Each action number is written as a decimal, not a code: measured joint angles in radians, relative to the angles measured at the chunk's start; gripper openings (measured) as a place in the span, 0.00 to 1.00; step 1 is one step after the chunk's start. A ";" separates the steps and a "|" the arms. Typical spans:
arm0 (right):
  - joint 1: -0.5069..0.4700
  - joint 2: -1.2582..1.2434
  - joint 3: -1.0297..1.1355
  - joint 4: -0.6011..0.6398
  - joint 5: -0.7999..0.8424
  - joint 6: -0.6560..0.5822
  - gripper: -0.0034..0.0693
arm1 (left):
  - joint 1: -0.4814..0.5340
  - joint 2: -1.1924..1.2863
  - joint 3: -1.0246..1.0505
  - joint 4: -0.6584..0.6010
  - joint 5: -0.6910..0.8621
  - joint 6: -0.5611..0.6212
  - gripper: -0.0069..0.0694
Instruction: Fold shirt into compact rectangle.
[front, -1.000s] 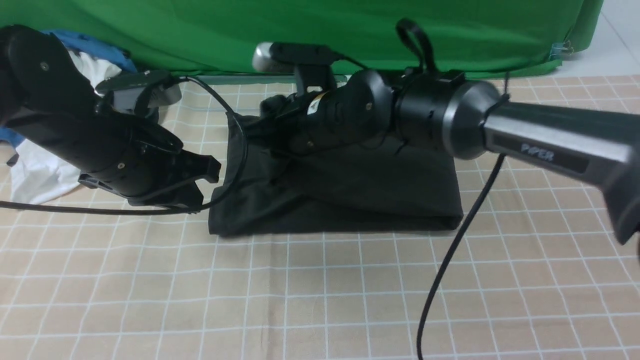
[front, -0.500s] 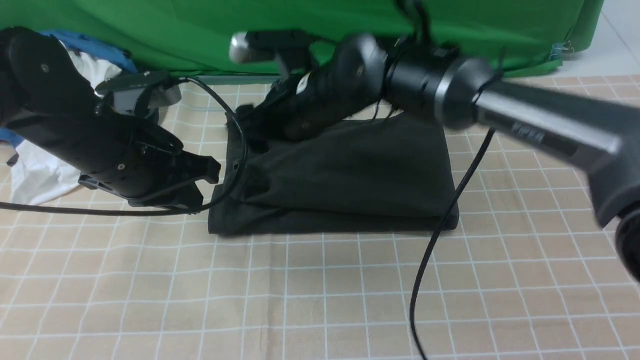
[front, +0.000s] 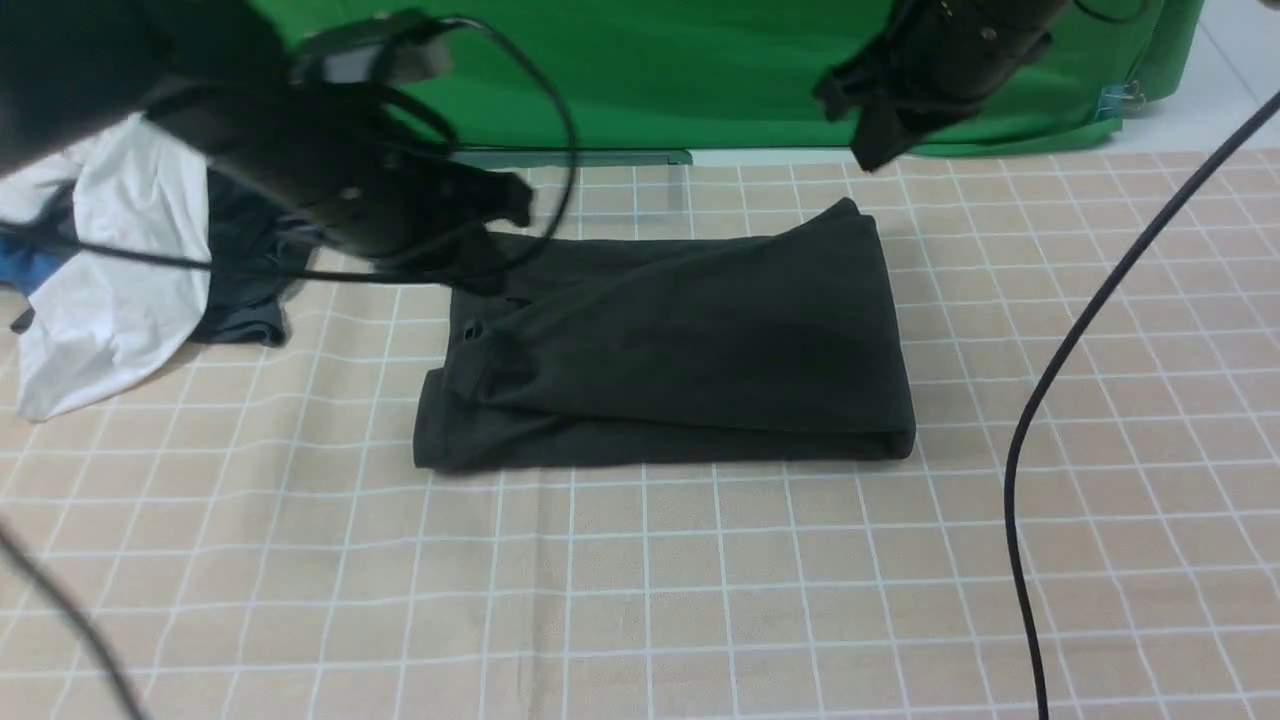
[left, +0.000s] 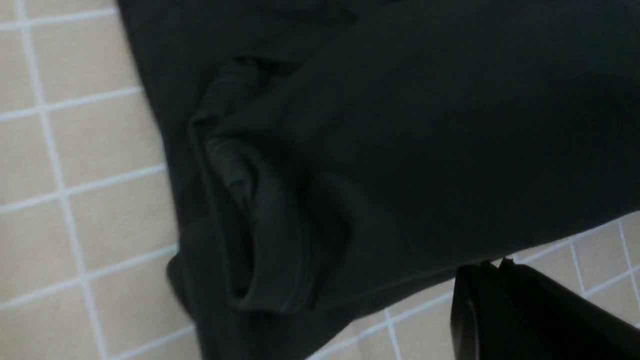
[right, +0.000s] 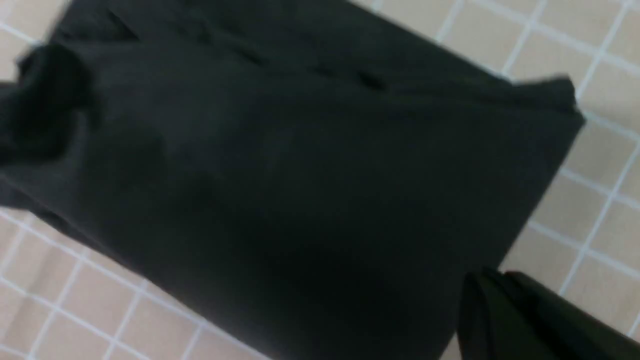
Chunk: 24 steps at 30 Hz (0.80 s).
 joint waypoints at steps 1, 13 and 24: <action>-0.001 0.000 0.003 0.000 -0.001 0.000 0.10 | -0.004 0.014 -0.006 0.003 0.000 0.000 0.11; -0.005 0.006 0.210 0.004 -0.125 -0.051 0.10 | -0.041 0.299 -0.086 0.299 0.048 -0.231 0.11; -0.041 -0.007 0.216 0.003 -0.058 -0.082 0.10 | 0.001 0.101 -0.086 0.426 0.091 -0.308 0.11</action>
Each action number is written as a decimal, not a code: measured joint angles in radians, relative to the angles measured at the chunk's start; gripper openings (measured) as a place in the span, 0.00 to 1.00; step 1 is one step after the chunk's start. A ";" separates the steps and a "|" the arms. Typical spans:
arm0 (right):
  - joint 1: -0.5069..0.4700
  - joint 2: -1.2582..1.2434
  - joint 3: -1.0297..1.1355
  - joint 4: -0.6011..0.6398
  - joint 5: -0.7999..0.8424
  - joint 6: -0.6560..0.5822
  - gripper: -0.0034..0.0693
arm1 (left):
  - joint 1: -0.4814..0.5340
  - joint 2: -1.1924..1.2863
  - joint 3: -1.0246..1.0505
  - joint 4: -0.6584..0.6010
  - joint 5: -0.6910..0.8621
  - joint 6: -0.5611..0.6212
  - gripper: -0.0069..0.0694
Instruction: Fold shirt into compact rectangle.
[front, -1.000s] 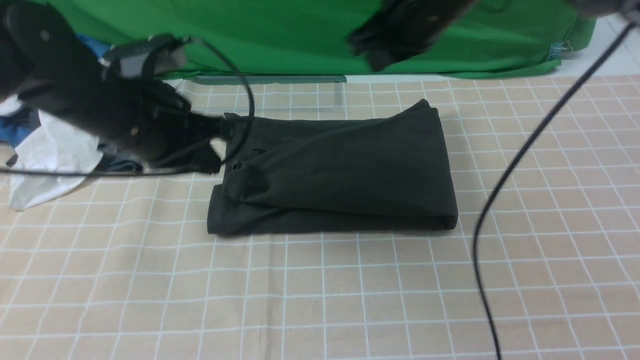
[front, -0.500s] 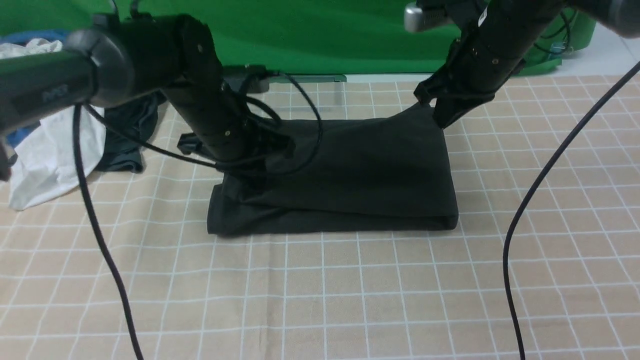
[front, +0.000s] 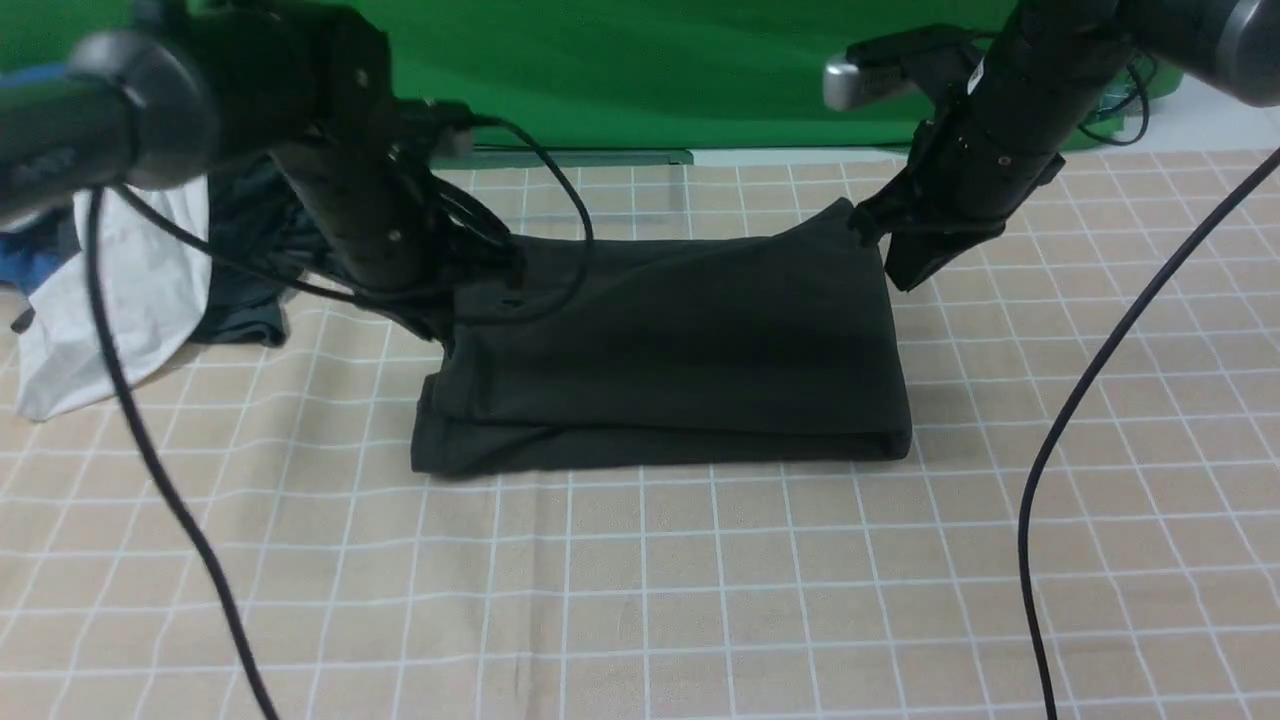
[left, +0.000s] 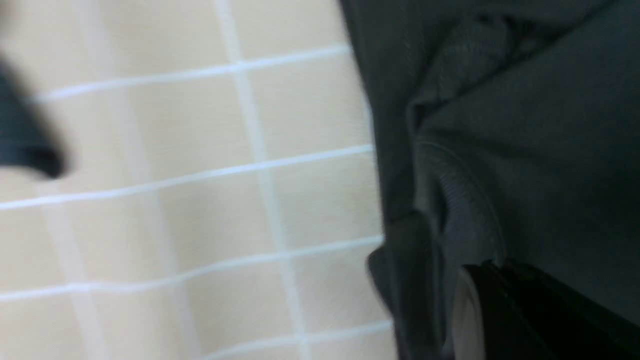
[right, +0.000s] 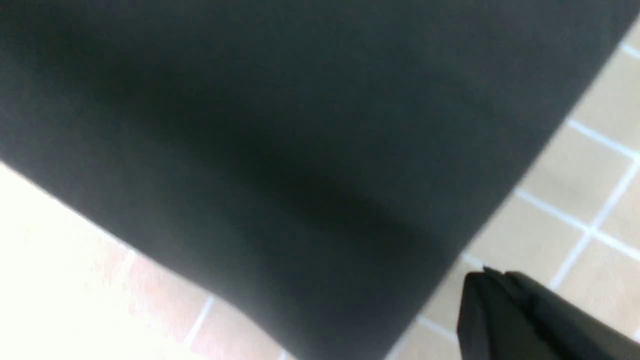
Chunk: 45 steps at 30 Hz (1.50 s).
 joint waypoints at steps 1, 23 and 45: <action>-0.007 -0.007 0.000 0.000 0.012 -0.001 0.10 | 0.009 -0.033 0.000 0.000 0.019 0.000 0.11; -0.041 -0.801 0.698 0.000 -0.491 -0.027 0.10 | 0.036 -1.110 0.903 -0.087 -0.172 -0.039 0.11; -0.046 -2.057 1.416 0.000 -1.204 -0.082 0.16 | 0.036 -1.822 1.154 -0.087 -0.439 -0.051 0.11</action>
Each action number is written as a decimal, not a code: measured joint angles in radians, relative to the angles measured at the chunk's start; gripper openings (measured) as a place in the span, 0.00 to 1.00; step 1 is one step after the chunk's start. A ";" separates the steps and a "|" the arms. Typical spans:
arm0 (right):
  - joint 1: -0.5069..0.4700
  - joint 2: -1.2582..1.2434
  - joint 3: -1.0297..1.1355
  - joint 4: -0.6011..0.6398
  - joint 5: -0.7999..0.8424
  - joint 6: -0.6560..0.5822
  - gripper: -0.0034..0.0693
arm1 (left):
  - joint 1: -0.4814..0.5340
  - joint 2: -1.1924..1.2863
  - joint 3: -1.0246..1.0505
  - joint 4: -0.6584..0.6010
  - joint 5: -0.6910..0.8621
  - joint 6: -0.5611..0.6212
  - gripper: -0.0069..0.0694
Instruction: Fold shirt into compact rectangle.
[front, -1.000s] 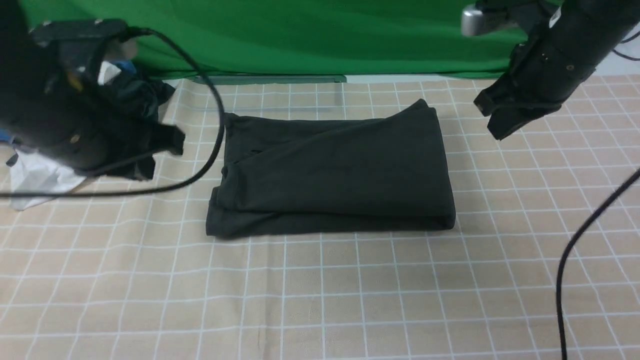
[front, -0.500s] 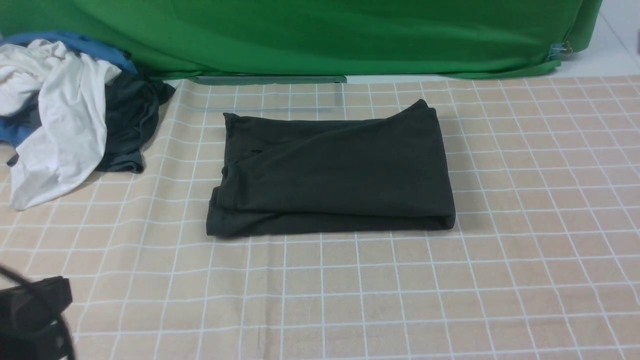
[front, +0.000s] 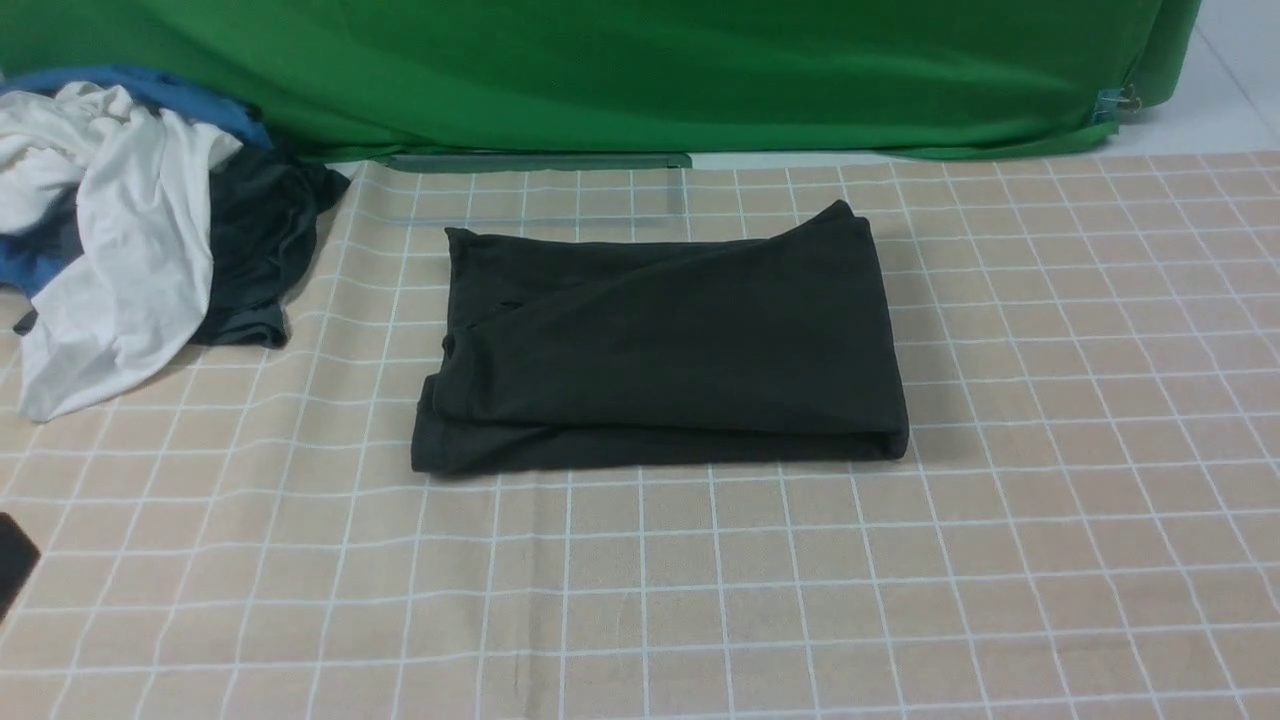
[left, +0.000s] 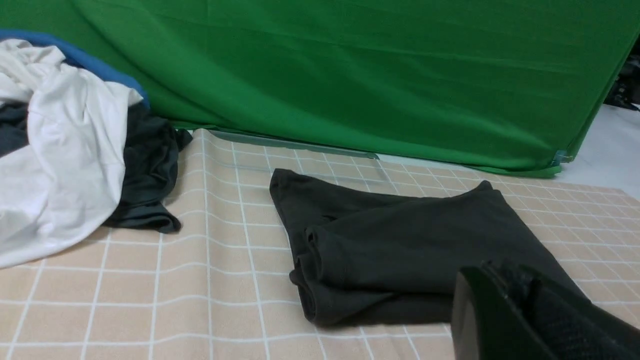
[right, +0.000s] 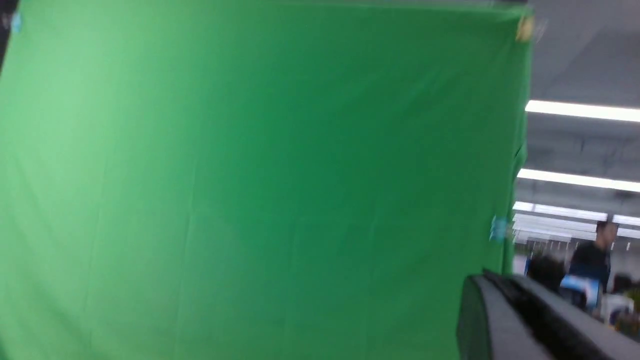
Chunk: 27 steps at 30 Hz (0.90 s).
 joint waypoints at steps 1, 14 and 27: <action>0.000 0.000 0.002 0.000 -0.003 0.000 0.18 | 0.000 0.000 0.003 0.004 -0.003 0.000 0.11; 0.000 0.009 0.010 0.000 0.027 0.005 0.29 | 0.000 0.000 0.006 0.055 -0.041 0.018 0.11; 0.000 0.009 0.010 0.000 0.028 0.006 0.32 | 0.000 0.000 0.007 0.074 -0.049 0.050 0.11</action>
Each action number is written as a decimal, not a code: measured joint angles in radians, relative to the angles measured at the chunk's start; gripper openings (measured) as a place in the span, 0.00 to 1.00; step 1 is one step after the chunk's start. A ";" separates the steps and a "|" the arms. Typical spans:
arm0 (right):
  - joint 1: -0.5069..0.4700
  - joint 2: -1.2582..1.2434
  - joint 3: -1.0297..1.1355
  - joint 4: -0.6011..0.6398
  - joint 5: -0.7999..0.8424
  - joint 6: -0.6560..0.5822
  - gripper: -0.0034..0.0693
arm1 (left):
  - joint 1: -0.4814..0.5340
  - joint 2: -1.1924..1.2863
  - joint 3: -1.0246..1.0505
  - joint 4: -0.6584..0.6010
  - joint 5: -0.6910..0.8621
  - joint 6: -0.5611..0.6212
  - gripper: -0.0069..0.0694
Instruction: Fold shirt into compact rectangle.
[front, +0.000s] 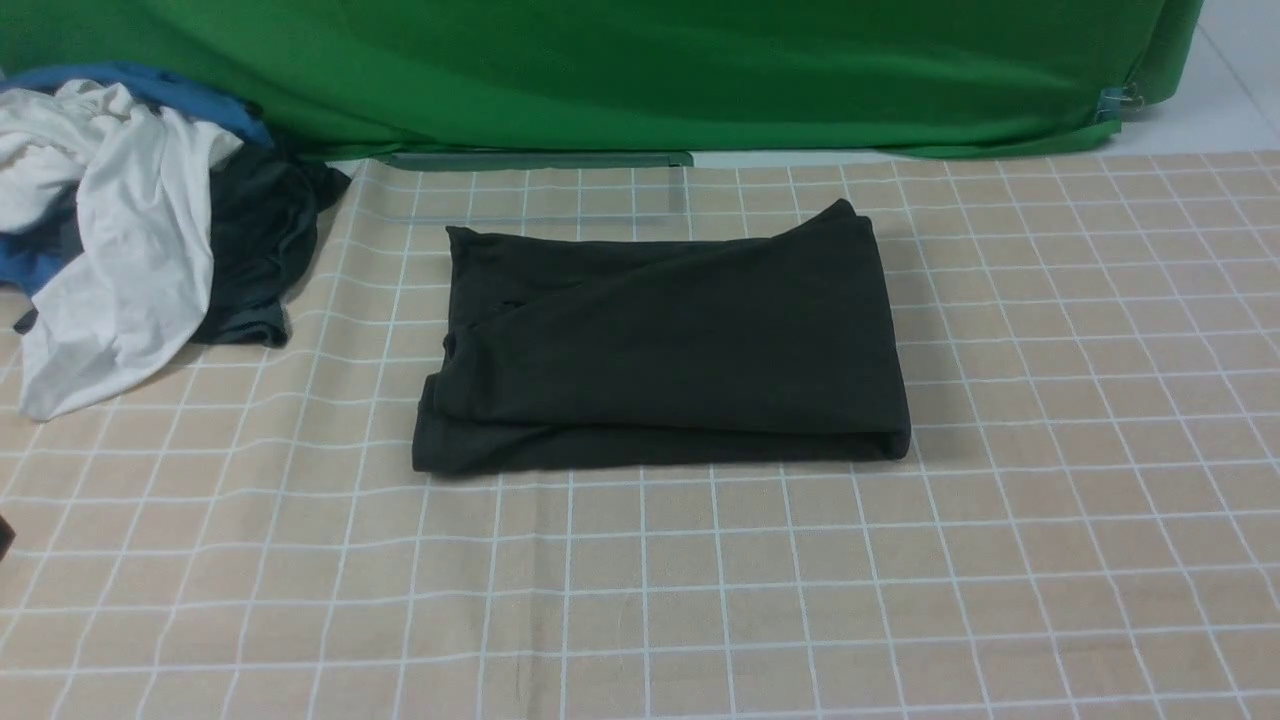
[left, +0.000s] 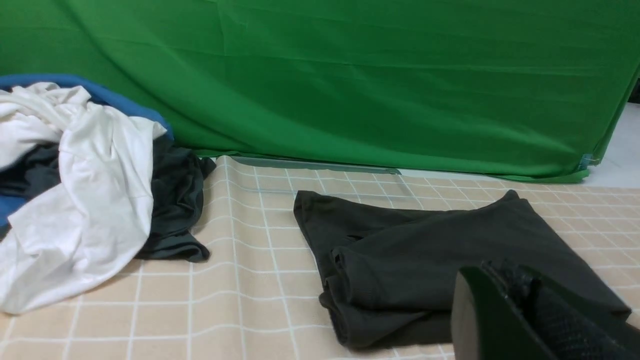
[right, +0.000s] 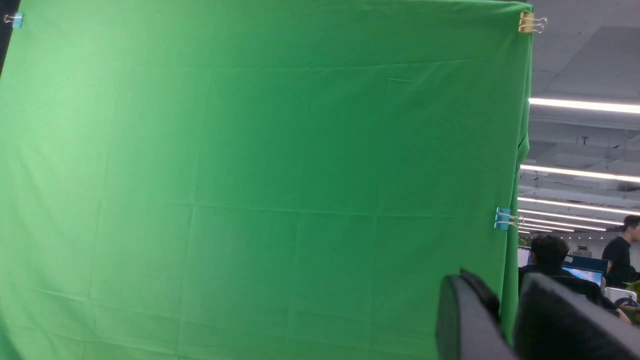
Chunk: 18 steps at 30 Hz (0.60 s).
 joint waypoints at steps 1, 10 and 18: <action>0.000 0.000 0.000 0.000 0.000 0.000 0.32 | 0.001 0.000 0.003 0.013 -0.024 0.036 0.11; 0.000 0.000 0.000 0.001 0.000 0.000 0.32 | 0.202 -0.064 0.227 -0.033 -0.351 0.211 0.11; 0.000 0.000 0.000 0.001 0.010 0.000 0.35 | 0.277 -0.066 0.375 -0.033 -0.314 0.214 0.11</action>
